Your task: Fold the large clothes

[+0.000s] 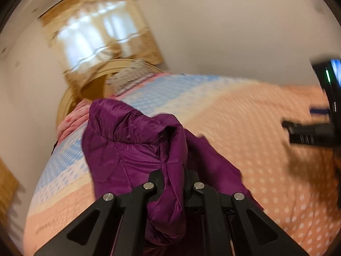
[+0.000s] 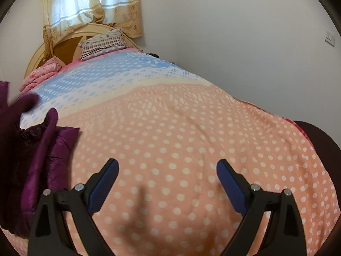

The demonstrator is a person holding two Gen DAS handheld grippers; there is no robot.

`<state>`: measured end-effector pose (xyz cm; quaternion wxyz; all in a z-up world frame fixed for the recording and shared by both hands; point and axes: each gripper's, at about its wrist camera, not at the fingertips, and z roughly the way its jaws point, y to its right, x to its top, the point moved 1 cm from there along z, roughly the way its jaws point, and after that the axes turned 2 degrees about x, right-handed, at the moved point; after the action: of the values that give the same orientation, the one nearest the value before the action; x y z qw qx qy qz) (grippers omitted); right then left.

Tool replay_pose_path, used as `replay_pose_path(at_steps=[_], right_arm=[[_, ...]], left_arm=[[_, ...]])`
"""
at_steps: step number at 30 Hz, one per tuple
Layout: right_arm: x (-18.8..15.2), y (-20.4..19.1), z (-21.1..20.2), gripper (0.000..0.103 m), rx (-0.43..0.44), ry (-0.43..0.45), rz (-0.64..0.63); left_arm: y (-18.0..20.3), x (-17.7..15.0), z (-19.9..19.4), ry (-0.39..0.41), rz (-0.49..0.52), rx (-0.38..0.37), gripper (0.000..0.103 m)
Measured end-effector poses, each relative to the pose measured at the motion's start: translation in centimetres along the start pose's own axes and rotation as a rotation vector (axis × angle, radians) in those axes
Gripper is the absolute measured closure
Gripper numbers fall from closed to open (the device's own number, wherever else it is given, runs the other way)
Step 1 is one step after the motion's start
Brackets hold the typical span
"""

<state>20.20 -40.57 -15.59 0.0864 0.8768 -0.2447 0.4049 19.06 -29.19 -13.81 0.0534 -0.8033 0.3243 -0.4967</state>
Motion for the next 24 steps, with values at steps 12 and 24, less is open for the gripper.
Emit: replay_pose_path(at_steps=[12,24], right_arm=[[-1.7,0.3,2.5,0.008,0.007,-0.065,-0.001],[1.5,-2.3,-0.5,0.03,0.043,-0.022,-0.045]], left_arm=[[5.1,-2.6,2.2,0.0,0.2,0.033,0.081],[-1.7,-0.8,-6.7,0.134,0.052,0.03,0.015]])
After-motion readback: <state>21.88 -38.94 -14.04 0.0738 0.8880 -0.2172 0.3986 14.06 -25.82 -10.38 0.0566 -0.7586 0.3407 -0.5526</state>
